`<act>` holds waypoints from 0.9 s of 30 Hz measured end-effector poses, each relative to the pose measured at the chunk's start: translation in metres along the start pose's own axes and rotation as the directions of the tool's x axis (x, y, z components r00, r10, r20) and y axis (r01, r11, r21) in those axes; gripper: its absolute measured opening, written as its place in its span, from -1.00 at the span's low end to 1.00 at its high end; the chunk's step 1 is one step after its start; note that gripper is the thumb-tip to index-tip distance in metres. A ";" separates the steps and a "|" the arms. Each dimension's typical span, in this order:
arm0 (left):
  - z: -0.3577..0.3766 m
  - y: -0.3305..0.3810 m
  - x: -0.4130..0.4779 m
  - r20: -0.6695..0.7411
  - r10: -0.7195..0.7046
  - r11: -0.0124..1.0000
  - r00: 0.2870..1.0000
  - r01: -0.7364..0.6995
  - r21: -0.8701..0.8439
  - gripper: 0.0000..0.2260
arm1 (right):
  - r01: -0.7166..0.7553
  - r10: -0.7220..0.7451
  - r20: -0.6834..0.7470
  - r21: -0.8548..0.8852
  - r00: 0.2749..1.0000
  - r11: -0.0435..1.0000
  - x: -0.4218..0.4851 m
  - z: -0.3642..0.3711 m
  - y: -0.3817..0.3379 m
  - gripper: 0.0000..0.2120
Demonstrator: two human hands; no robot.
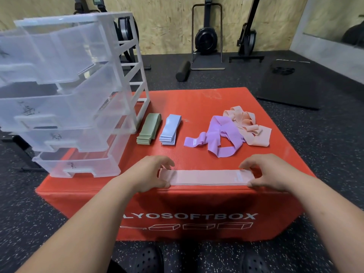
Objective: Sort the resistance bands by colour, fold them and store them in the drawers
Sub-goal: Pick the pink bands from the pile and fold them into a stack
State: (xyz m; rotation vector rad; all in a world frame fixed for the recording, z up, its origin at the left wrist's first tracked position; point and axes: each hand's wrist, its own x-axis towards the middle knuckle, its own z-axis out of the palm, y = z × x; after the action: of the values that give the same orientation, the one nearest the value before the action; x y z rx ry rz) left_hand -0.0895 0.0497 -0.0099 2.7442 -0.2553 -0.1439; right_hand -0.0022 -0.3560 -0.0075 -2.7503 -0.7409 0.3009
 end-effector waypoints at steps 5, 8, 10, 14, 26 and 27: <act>0.000 0.001 0.000 -0.010 0.000 1.000 1.000 0.000 0.002 -0.44 | 0.011 -0.011 0.008 -0.014 1.000 1.000 -0.002 -0.001 0.005 -0.45; 0.000 0.001 0.000 -0.013 0.007 1.000 1.000 -0.006 0.015 -0.46 | 0.011 -0.010 0.012 -0.030 1.000 0.999 -0.002 -0.002 0.004 -0.48; 0.000 0.000 0.001 -0.016 0.011 1.000 1.000 -0.011 0.027 -0.46 | 0.014 -0.014 0.013 -0.038 1.000 0.999 -0.001 -0.002 0.003 -0.49; -0.002 -0.003 0.004 -0.020 0.036 0.999 0.999 -0.035 0.030 -0.43 | 0.013 -0.013 0.017 0.005 1.000 1.000 -0.001 -0.005 0.001 -0.44; 0.012 0.021 0.058 -0.156 0.121 0.992 0.980 -0.125 -0.018 -0.52 | -0.119 0.141 -0.122 0.175 0.983 0.977 0.031 -0.023 0.035 -0.61; 0.014 0.024 0.065 -0.162 0.123 0.991 0.979 -0.129 -0.027 -0.52 | -0.142 0.169 -0.141 0.186 0.975 0.972 0.036 -0.023 0.039 -0.62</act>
State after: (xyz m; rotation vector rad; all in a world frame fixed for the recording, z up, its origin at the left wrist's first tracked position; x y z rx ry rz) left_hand -0.0320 0.0098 -0.0177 2.6748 -0.3772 0.1048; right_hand 0.0522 -0.3752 -0.0026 -2.6312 -0.4369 0.1701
